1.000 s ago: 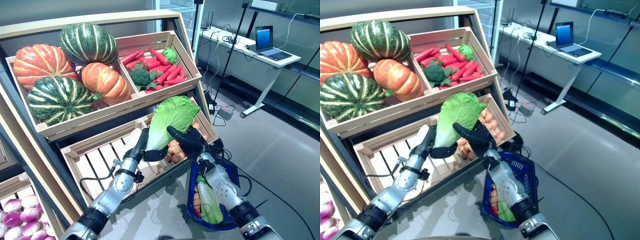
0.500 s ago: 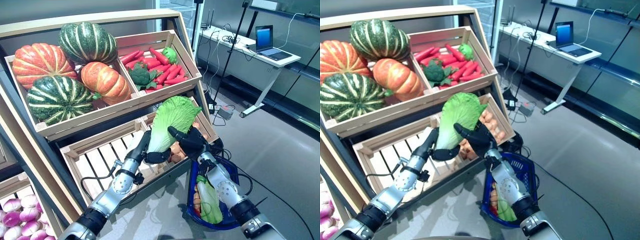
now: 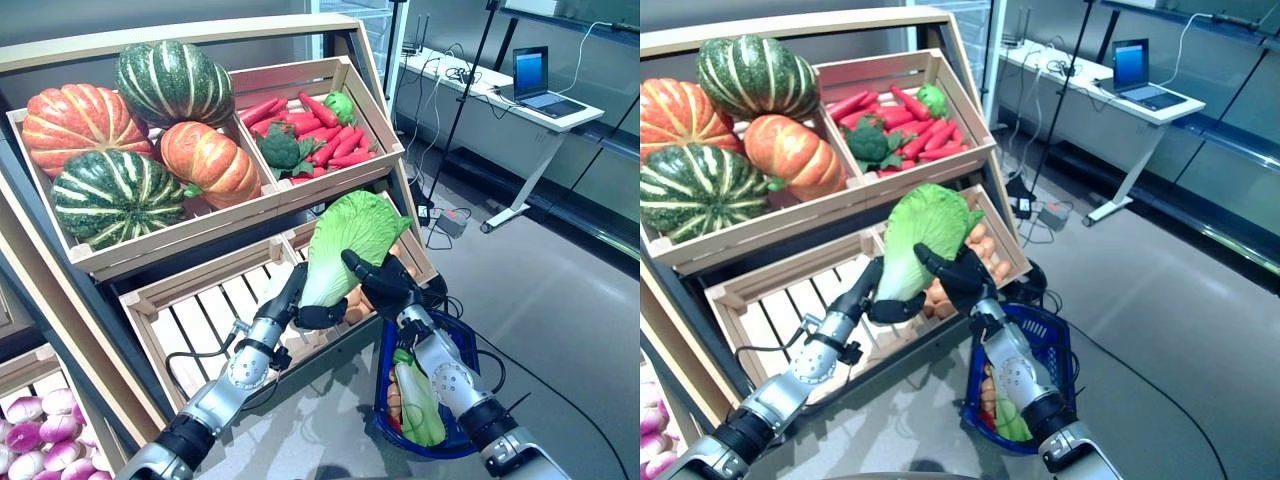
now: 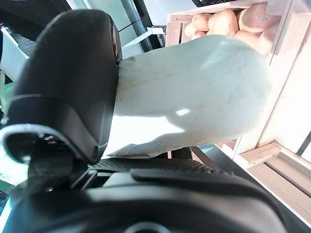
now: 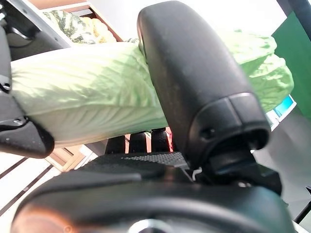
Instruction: Put vegetables into the basket
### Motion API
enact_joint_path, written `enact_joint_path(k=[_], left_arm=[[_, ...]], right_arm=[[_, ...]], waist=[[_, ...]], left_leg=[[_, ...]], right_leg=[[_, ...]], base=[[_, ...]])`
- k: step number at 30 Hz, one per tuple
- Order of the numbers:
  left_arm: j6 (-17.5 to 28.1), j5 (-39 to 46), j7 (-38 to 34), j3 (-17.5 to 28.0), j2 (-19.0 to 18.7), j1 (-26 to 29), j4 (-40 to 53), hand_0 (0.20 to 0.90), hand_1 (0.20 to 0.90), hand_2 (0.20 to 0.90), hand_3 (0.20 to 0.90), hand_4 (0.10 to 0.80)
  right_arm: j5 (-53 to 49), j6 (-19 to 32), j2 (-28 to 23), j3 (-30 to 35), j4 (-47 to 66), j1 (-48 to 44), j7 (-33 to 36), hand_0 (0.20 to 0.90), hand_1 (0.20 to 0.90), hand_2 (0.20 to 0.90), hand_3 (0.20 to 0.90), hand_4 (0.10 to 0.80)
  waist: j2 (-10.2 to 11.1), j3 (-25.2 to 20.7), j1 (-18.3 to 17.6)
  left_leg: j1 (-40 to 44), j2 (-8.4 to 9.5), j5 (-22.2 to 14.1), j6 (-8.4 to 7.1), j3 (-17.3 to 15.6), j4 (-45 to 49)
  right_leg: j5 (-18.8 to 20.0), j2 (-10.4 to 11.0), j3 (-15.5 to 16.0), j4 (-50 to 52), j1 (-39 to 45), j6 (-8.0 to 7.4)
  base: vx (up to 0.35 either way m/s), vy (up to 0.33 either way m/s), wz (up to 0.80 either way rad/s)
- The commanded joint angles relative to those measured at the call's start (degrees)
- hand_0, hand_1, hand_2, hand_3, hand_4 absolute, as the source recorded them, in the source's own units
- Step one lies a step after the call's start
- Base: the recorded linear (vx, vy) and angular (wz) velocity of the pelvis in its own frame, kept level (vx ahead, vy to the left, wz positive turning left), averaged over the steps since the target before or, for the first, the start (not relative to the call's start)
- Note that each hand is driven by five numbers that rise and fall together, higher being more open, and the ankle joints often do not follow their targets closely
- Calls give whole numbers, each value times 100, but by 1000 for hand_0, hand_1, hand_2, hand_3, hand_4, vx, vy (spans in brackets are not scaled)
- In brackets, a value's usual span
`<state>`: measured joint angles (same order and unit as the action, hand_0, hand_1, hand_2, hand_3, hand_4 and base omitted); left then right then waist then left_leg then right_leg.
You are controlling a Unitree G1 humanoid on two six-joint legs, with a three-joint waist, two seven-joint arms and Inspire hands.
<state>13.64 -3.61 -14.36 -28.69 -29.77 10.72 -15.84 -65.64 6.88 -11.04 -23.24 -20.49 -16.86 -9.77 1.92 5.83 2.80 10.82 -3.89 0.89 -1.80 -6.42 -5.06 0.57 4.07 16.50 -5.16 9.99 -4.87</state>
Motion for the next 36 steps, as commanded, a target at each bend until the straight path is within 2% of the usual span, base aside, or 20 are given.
enact_joint_path(k=[1,5,10,14,17,20,29,36], left_arm=[[1531,-348,68,-761,231,851,1185,900,900,900,900,800],[1197,-367,78,-733,199,721,1001,900,900,900,900,800],[1252,-187,-136,-495,164,519,619,900,900,900,900,800],[1191,-270,-233,-174,122,277,185,900,900,900,900,800],[1066,-25,-161,4,123,100,-203,900,900,900,900,800],[1126,244,-48,264,210,-189,-719,900,900,900,900,800],[988,393,-75,726,256,-695,-1318,900,900,900,900,800],[845,304,-249,1006,231,-926,-1493,900,900,900,900,800]], right_arm=[[-365,782,119,913,-382,-1287,610,300,300,300,300,400],[-150,799,26,979,-354,-1254,679,300,300,300,300,400],[191,874,-239,1153,-317,-1107,753,300,300,300,300,400],[267,958,-509,1511,-217,-835,807,300,300,300,300,400],[324,951,-749,1821,-183,-654,796,300,300,300,300,400],[384,920,-1062,2208,-260,-501,853,300,300,300,300,400],[618,680,-1718,2879,-894,9,855,300,300,300,300,400],[1226,490,-1974,2988,-1573,551,866,300,300,300,300,400]], waist=[[-77,-172,74],[-79,-171,57],[-66,-175,19],[-44,-173,-39],[-27,-154,-92],[11,-119,-134],[111,-16,-153],[163,136,-160]], left_leg=[[4,254,-624,237,92,6],[8,246,-620,234,76,6],[0,231,-614,235,17,6],[9,215,-617,238,-44,6],[7,196,-615,249,-105,6],[13,176,-620,252,-169,6],[-29,115,-604,248,-301,6],[-122,84,-571,255,-311,6]], right_leg=[[-430,11,10,16,354,242],[-419,8,-13,16,342,234],[-407,4,-46,16,314,228],[-388,-10,-121,16,286,222],[-370,-23,-185,16,248,221],[-356,-46,-265,16,216,221],[-307,-90,-372,16,123,221],[-280,-115,-424,17,28,233]], base=[[0,0,0],[0,0,0],[0,0,0],[9,-9,-3],[3,-10,-2],[18,-34,-14],[23,-41,-13],[44,-77,-6]])
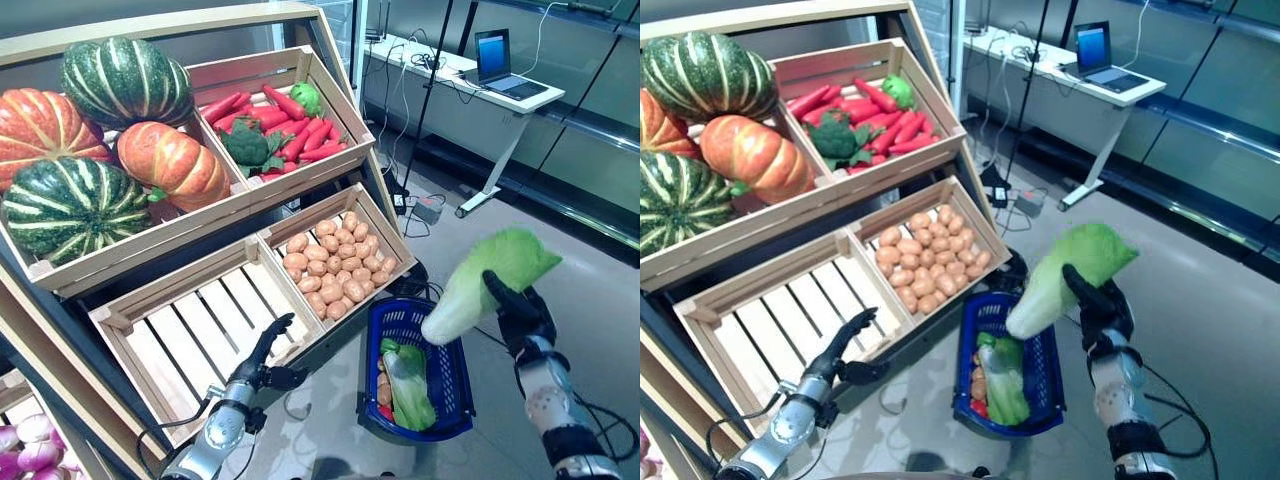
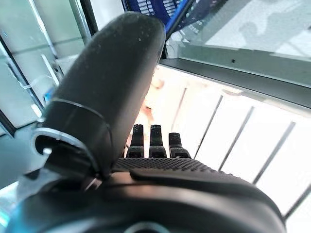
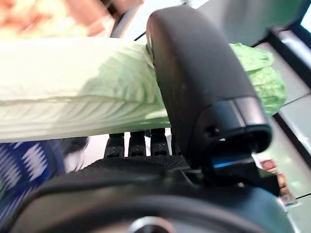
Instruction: Put vegetables into the basket
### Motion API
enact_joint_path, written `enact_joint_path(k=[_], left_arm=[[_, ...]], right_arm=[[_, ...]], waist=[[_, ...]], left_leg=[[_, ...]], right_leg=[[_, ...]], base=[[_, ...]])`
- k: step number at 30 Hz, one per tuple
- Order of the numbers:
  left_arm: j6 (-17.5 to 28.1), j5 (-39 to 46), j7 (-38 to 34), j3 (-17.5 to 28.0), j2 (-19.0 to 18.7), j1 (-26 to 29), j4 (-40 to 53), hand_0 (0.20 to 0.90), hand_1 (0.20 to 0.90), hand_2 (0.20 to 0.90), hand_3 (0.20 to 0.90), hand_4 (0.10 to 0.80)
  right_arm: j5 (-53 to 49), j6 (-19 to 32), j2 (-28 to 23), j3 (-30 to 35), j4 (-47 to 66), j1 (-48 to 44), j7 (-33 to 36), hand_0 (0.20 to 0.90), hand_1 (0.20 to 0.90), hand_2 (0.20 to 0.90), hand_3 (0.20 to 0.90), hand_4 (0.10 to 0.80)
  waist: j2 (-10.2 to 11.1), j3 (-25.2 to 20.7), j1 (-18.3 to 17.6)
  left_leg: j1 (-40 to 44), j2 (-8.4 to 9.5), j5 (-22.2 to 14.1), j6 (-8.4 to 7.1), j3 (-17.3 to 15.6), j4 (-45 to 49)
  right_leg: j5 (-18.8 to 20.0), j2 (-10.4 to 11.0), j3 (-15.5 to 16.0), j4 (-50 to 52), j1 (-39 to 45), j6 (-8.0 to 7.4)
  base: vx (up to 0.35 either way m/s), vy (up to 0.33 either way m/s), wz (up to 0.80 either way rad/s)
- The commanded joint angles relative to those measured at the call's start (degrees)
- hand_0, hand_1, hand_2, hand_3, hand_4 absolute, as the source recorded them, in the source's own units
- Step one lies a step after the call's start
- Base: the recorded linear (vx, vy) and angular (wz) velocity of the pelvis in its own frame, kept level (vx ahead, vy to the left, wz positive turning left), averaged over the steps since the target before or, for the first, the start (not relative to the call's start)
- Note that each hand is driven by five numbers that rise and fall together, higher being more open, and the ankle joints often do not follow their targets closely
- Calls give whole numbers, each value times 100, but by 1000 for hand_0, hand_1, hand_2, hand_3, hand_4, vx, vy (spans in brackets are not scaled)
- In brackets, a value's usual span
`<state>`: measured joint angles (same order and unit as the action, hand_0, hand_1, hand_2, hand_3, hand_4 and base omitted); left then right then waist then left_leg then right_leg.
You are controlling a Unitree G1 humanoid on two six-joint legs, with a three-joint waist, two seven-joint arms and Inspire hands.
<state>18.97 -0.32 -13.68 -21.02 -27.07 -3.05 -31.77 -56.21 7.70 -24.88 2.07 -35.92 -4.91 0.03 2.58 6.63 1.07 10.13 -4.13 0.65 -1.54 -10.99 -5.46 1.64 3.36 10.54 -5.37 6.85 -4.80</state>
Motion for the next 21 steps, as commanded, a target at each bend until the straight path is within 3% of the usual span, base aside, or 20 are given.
enact_joint_path(k=[1,10,14,16,18,21], left_arm=[[307,-20,-322,241,-46,448,102,900,900,900,900,800],[353,648,-348,109,-209,1219,238,900,900,900,900,800],[318,623,-580,-23,-191,1468,285,900,900,900,900,800],[320,726,-708,-62,-195,1546,253,900,900,900,900,800],[449,849,-887,-77,-178,1580,250,900,900,900,900,800],[462,977,-947,-37,-137,1551,336,900,900,900,900,800]], right_arm=[[284,417,-592,455,-59,-643,-116,300,300,300,300,400],[246,689,-642,247,-1471,-1614,537,300,300,300,300,400],[451,773,-830,149,-1916,-2327,768,300,300,300,300,400],[579,775,-930,53,-1961,-2586,863,300,300,300,300,400],[879,795,-1086,-115,-1804,-2838,1045,300,300,300,300,400],[1157,803,-1159,-265,-1654,-2942,1163,300,300,300,300,400]], waist=[[96,62,13],[-98,917,207],[-335,1341,292],[-427,1500,271],[-570,1828,211],[-679,2113,112]], left_leg=[[-57,108,-545,229,149,46],[-851,54,-415,174,397,370],[-1366,96,-385,98,460,764],[-1666,108,-441,60,490,1147],[-2273,110,-619,22,536,2028],[-3012,110,-999,60,522,3166]], right_leg=[[-388,-45,169,41,336,226],[-451,-12,286,437,-361,325],[-529,66,529,728,-702,393],[-637,104,579,1038,-940,441],[-893,207,613,1855,-1482,584],[-1272,357,547,3050,-2242,707]], base=[[36,-79,-9],[-111,-123,1],[-145,-65,12],[-172,-43,16],[-205,-13,21],[-128,4,-4]])
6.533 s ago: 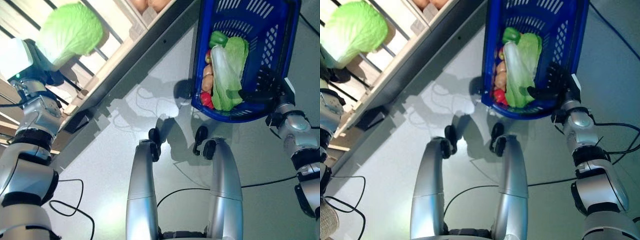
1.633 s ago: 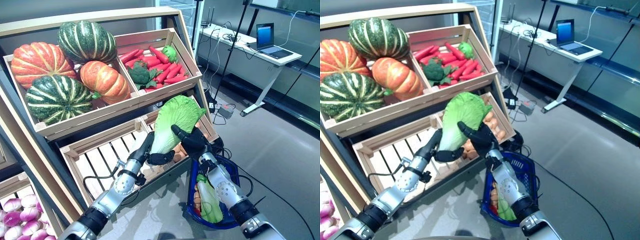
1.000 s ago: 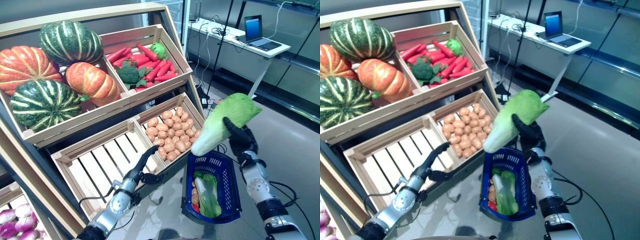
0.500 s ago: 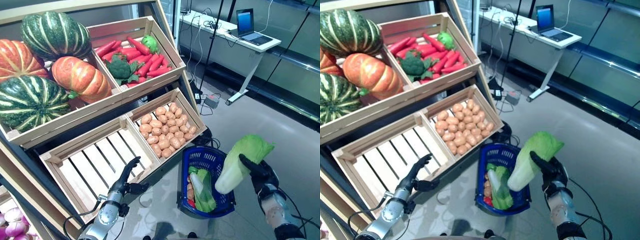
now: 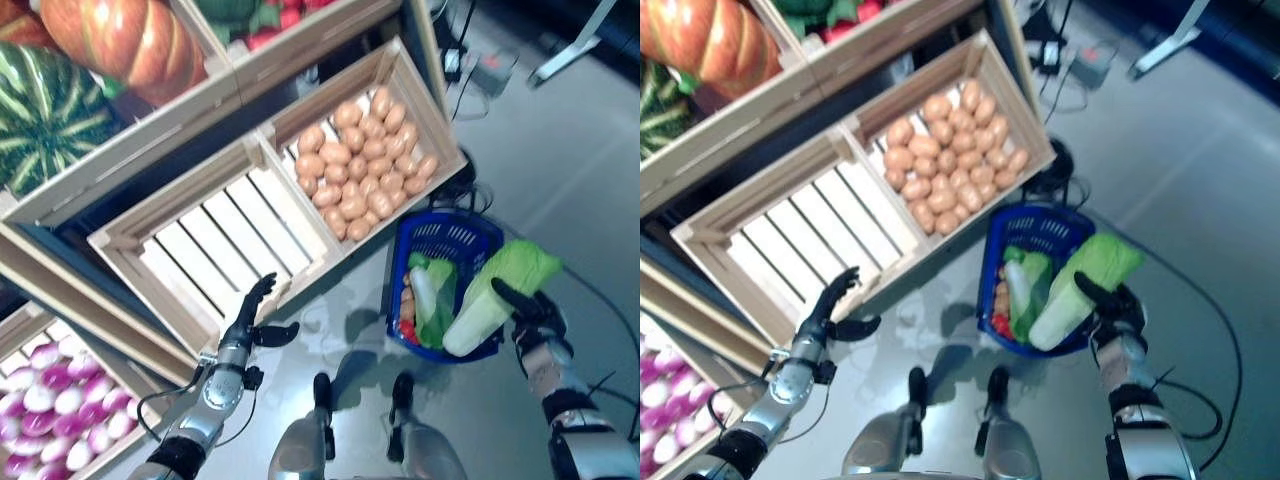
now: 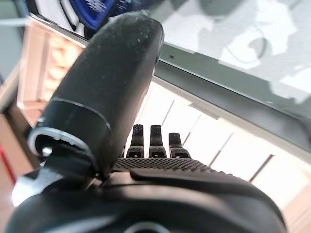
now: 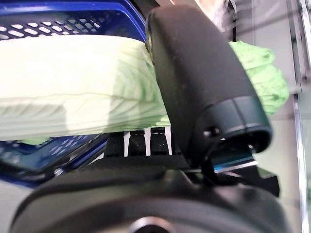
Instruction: Put vegetables into the basket
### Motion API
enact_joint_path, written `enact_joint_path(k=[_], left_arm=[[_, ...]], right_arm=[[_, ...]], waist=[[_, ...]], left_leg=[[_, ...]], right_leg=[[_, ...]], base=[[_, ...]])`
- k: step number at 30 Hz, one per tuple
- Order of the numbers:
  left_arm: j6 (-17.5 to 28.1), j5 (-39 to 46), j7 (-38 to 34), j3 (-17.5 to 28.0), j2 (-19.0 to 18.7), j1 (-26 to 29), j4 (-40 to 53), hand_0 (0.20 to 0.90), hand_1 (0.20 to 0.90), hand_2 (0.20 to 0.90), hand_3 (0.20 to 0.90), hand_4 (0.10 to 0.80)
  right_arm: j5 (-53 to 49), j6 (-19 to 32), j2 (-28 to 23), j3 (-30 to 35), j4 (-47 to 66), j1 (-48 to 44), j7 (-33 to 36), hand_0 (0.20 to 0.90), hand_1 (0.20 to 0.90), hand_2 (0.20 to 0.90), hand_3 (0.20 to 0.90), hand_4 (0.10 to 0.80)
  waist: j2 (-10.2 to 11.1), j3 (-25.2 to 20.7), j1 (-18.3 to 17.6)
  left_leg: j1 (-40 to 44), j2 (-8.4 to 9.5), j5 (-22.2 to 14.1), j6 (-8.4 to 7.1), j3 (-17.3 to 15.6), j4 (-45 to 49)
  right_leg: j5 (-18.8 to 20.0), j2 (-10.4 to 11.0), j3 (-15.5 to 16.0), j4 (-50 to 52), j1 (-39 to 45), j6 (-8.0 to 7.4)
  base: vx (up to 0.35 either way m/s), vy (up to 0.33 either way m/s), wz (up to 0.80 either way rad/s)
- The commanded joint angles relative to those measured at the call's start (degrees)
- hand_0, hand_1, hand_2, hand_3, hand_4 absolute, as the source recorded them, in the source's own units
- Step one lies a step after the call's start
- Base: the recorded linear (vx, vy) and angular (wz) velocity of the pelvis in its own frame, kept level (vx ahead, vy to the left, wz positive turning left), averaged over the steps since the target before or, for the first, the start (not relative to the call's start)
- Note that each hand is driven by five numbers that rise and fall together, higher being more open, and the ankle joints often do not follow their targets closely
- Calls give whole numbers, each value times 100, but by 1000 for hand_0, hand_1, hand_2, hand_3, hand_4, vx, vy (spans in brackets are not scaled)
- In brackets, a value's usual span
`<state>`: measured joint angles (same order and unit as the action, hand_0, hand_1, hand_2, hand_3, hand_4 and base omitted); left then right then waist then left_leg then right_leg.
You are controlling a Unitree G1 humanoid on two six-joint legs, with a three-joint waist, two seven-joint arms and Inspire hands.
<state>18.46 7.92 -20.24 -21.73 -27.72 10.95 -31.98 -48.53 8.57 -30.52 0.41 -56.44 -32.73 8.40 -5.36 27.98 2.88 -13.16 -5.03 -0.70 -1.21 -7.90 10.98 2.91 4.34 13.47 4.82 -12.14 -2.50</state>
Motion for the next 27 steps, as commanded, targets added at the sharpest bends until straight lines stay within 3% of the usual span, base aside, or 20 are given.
enact_joint_path(k=[1,7,15,16,17,27], left_arm=[[476,138,-327,38,-65,152,405,900,900,900,900,800],[657,229,-344,-98,-86,17,780,900,900,900,900,800],[759,495,-358,-172,-110,40,1056,900,900,900,900,800],[763,496,-352,-192,-117,45,1086,900,900,900,900,800],[803,509,-330,-213,-115,33,1106,900,900,900,900,800],[935,614,-159,-348,-258,-183,1142,900,900,900,900,800]], right_arm=[[510,674,-621,-138,420,-191,305,300,300,300,300,400],[850,510,-1160,-318,68,-896,414,300,300,300,300,400],[930,478,-1265,-255,-38,-1231,643,300,300,300,300,400],[915,514,-1285,-234,-45,-1255,626,756,756,756,756,704],[829,569,-1318,-241,-37,-1309,520,900,900,900,900,800],[647,735,-1324,-121,150,-1081,104,900,900,900,900,800]], waist=[[96,32,-91],[-143,182,-72],[-245,182,-75],[-252,182,-76],[-269,182,-74],[-193,182,-35]], left_leg=[[-853,198,-973,56,201,1761],[-2304,346,-1636,345,208,3523],[-2933,418,-2042,494,87,4439],[-2964,420,-2073,499,87,4521],[-3008,427,-2094,494,98,4588],[-2714,396,-2020,489,132,4615]], right_leg=[[-1498,297,233,2297,-528,496],[-2052,808,157,4269,-2117,649],[-2412,1032,-70,5341,-2916,705],[-2434,1037,-71,5404,-2946,714],[-2452,1038,-87,5461,-2989,721],[-2491,959,-45,5427,-2691,750]], base=[[-88,-1,1],[-75,27,21],[2,8,5],[27,-9,5],[23,-6,3],[33,-7,0]])
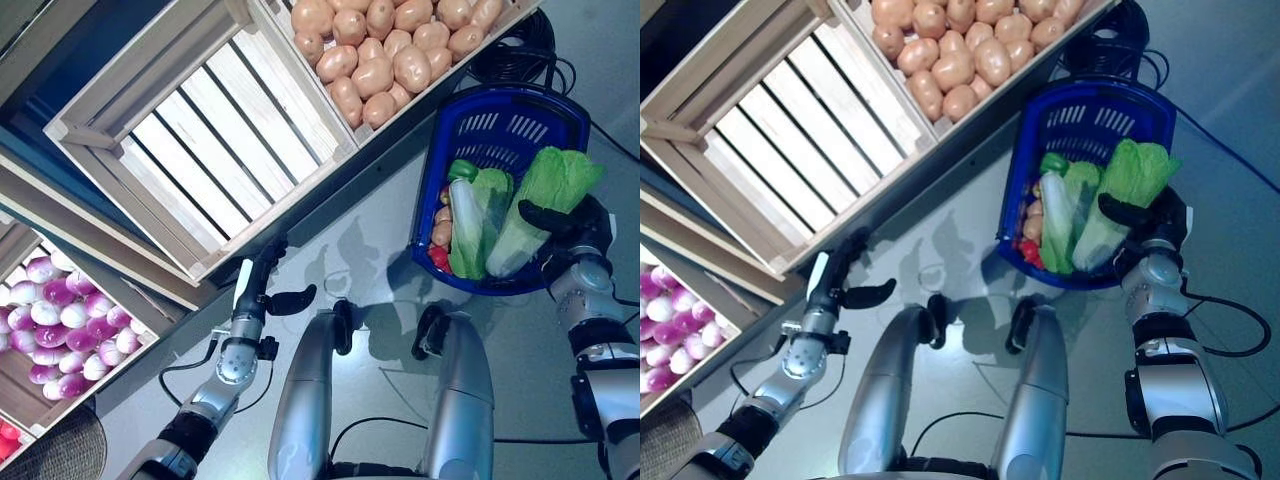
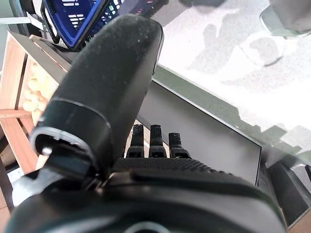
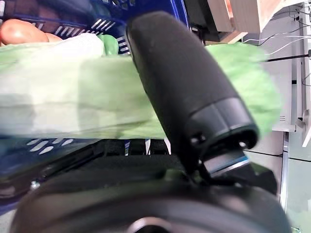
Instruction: Put vegetables into the basket
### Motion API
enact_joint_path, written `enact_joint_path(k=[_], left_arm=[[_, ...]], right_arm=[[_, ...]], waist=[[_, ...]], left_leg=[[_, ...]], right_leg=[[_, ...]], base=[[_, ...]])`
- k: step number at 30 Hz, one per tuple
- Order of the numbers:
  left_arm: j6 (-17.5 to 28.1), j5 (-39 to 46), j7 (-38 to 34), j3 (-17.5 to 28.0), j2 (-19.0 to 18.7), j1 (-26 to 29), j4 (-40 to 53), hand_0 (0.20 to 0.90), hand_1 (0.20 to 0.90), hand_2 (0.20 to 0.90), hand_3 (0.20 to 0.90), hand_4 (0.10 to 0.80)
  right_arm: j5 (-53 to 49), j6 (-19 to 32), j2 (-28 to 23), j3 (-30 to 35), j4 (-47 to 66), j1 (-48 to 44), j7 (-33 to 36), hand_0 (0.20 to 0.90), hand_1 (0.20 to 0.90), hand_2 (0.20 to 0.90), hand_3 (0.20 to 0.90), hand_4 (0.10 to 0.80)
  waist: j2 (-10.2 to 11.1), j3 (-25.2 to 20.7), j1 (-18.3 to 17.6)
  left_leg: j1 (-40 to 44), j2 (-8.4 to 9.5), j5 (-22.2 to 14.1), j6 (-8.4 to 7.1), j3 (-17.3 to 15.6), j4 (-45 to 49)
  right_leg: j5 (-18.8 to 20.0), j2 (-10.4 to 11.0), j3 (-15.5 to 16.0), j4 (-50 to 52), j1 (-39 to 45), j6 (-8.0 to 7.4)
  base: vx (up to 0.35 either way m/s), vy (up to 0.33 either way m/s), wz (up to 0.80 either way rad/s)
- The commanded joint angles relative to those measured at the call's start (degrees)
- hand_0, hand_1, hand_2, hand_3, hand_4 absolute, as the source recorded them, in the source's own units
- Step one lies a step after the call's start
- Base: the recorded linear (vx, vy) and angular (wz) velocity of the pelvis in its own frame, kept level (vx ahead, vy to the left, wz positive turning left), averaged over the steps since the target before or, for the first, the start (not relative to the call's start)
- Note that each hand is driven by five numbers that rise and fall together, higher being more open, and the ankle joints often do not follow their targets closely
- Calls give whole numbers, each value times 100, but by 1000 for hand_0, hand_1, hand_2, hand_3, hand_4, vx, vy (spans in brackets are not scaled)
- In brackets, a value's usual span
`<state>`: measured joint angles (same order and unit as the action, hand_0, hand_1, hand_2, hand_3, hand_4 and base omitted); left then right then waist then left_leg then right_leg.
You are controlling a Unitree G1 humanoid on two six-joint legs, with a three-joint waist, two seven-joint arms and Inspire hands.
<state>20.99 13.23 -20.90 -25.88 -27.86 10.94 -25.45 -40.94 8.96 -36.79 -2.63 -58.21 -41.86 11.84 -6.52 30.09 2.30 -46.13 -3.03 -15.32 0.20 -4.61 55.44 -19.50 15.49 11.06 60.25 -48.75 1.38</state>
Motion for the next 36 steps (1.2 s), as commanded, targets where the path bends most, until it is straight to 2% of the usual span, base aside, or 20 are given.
enact_joint_path(k=[1,3,11,12,16,19,21,23,25,26,28,33,36], left_arm=[[716,90,-91,57,-256,-197,473,900,900,900,900,800],[747,95,-73,68,-269,-200,459,900,900,900,900,800],[806,63,-37,120,-322,-309,449,900,900,900,900,800],[804,84,-6,133,-334,-306,428,900,900,900,900,800],[693,-94,121,114,-305,-351,210,900,900,900,900,800],[427,-368,169,-17,-160,-385,-326,900,900,900,900,800],[343,-534,185,-30,-5,-411,-731,900,900,900,900,800],[122,-828,252,-2,235,-447,-1349,900,900,900,900,800],[11,-930,293,18,327,-475,-1575,900,900,900,900,800],[-28,-1000,351,40,445,-522,-1837,900,900,900,900,800],[154,-1231,538,72,649,-631,-2245,900,900,900,900,800],[324,-1148,488,181,872,-744,-2519,900,900,900,900,800],[417,-1261,444,355,1063,-908,-2726,900,900,900,900,800]], right_arm=[[-135,709,-687,190,333,-155,-276,900,900,900,900,800],[-165,726,-681,213,332,-139,-330,900,900,900,900,800],[-280,813,-599,286,455,60,-527,900,900,900,900,800],[-367,826,-593,305,441,65,-646,900,900,900,900,800],[-785,825,-268,350,417,355,-1034,900,900,900,900,800],[-1058,906,331,358,277,752,-1244,900,900,900,900,800],[-882,910,635,287,190,922,-1328,900,900,900,900,800],[-665,869,1094,7,212,1263,-1440,900,900,900,900,800],[-670,855,1248,-102,272,1433,-1554,900,900,900,900,800],[-661,865,1424,-205,337,1685,-1673,900,900,900,900,800],[-1010,802,1792,-385,572,2166,-2029,900,900,900,900,800],[-956,1030,2366,-733,973,3048,-2464,900,900,900,900,800],[-1346,640,2693,-826,1152,3537,-2680,900,900,900,900,800]], waist=[[-60,-30,30],[-43,-30,23],[100,-30,84],[116,-33,75],[232,-218,118],[358,-577,132],[422,-796,122],[546,-1193,80],[588,-1341,63],[614,-1536,36],[636,-1860,-29],[616,-2166,-178],[614,-2307,-309]], left_leg=[[628,183,-532,343,-195,161],[557,169,-534,357,-184,291],[1251,8,-375,288,-187,-69],[1177,-18,-401,294,-175,93],[1768,-114,-324,238,-183,-384],[2460,-177,-121,182,-200,-1292],[2853,-194,21,127,-276,-1850],[3489,-185,218,88,-405,-2835],[3779,-158,366,69,-449,-3273],[4100,-120,542,50,-512,-3797],[4608,-51,814,34,-602,-4626],[5073,20,1026,53,-633,-5400],[5357,38,1235,41,-709,-5963]], right_leg=[[-244,-163,206,-129,1021,365],[-283,-138,233,-15,977,404],[-178,-252,392,-506,1753,416],[-232,-223,427,-379,1721,455],[-96,-332,483,-946,2356,400],[168,-500,549,-1960,3113,307],[344,-609,567,-2567,3505,237],[640,-761,535,-3579,4088,95],[792,-816,521,-4018,4359,31],[943,-889,494,-4482,4627,-41],[1200,-1011,407,-5184,5024,-159],[1372,-1112,305,-5656,5314,-245],[1604,-1153,231,-6081,5507,-320]], base=[[-10,6,6],[-5,3,3],[5,28,-2],[8,68,-8],[20,42,-6],[70,40,-5],[98,42,-16],[141,45,-21],[110,47,-17],[123,92,-26],[98,96,-23],[14,69,-12],[-12,58,-7]])
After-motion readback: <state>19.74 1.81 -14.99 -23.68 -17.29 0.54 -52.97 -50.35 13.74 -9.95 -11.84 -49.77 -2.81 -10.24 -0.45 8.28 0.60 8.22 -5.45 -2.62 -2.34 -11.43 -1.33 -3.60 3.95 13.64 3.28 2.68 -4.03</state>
